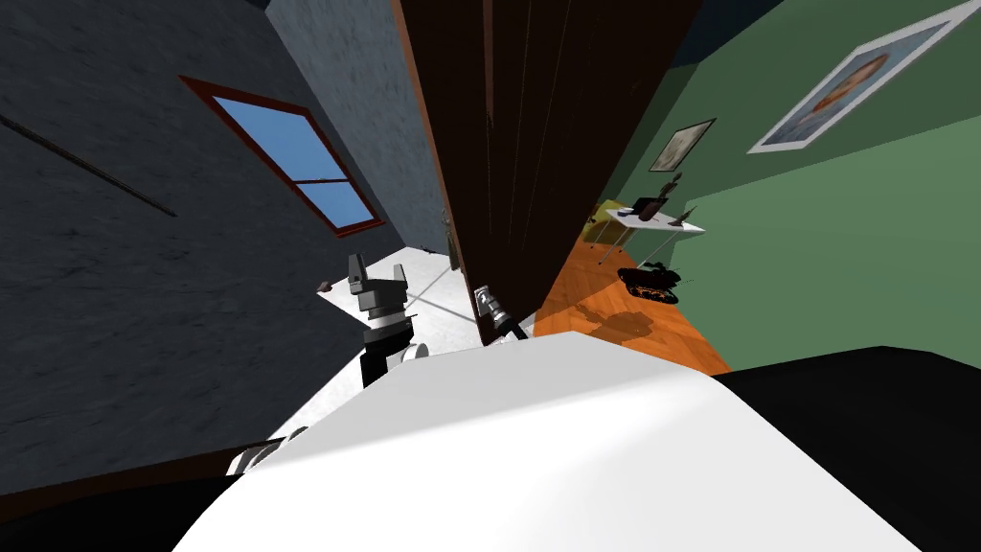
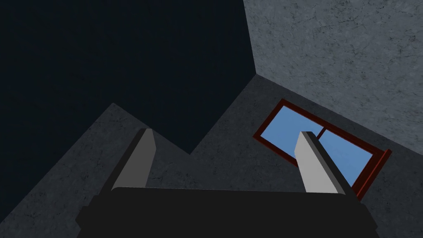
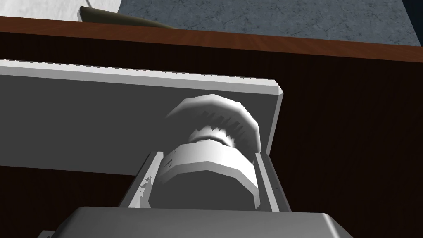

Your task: Push the door open

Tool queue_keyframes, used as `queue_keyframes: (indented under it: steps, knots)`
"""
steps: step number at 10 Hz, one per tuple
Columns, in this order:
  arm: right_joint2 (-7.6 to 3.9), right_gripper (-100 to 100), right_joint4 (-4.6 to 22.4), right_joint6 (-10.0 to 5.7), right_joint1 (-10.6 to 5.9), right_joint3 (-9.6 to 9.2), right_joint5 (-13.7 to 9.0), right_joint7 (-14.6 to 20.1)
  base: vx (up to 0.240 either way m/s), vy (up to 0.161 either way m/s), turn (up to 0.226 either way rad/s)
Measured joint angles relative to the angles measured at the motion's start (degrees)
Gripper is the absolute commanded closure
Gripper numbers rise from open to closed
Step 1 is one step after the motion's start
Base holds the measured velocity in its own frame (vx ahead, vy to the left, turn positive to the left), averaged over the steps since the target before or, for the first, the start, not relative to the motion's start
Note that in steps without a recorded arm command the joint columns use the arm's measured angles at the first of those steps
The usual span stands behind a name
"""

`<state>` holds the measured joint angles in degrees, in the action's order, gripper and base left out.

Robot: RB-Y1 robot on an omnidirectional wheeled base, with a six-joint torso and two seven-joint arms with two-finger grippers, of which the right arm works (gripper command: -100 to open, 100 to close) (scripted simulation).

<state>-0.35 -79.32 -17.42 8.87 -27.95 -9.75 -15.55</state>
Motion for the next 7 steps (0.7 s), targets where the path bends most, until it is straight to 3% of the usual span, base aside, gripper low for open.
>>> queue_keyframes:
  steps: [5,7]
  knots:
    - [-1.06,100,-3.71,-0.25,3.99,-4.37,-1.5,-3.15,0.196,0.103,-0.216]
    - [-0.92,100,-4.95,-0.73,5.91,-6.08,-2.12,-4.43,0.171,0.123,-0.214]
